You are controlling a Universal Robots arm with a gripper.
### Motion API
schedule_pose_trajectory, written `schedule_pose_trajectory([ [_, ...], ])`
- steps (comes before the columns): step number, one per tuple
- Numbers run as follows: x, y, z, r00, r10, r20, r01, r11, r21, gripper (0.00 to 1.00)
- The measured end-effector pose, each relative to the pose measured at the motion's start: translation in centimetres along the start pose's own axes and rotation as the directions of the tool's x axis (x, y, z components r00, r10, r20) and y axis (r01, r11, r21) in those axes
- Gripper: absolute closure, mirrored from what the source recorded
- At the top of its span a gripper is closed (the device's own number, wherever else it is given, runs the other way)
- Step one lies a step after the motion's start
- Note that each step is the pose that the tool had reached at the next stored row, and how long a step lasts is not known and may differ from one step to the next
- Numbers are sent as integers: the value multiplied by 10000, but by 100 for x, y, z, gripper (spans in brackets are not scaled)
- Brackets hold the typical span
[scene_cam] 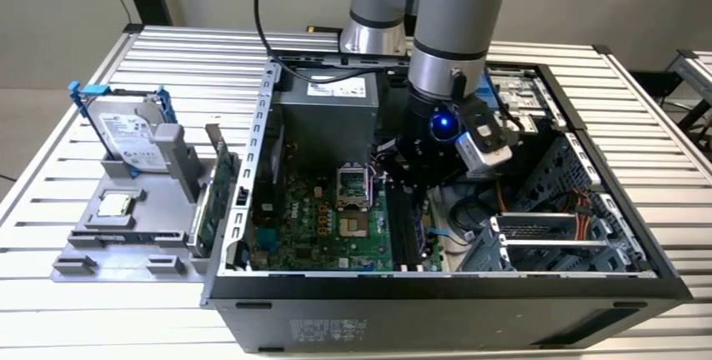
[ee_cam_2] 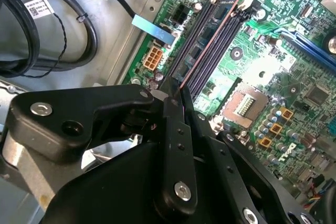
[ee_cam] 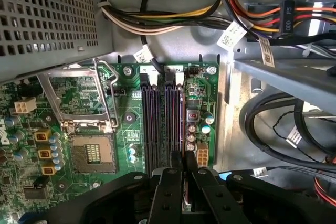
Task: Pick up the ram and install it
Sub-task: 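Insert the ram into the slot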
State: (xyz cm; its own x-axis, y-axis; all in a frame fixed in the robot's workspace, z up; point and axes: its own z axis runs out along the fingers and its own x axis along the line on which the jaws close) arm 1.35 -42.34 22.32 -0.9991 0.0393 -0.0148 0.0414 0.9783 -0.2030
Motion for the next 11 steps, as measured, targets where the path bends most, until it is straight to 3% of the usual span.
schedule_pose_trajectory([
  [7,1,0,3,10000,-60,15,60,10000,69,100],
  [11,5,1,4,9999,-115,26,115,9999,74,100],
])
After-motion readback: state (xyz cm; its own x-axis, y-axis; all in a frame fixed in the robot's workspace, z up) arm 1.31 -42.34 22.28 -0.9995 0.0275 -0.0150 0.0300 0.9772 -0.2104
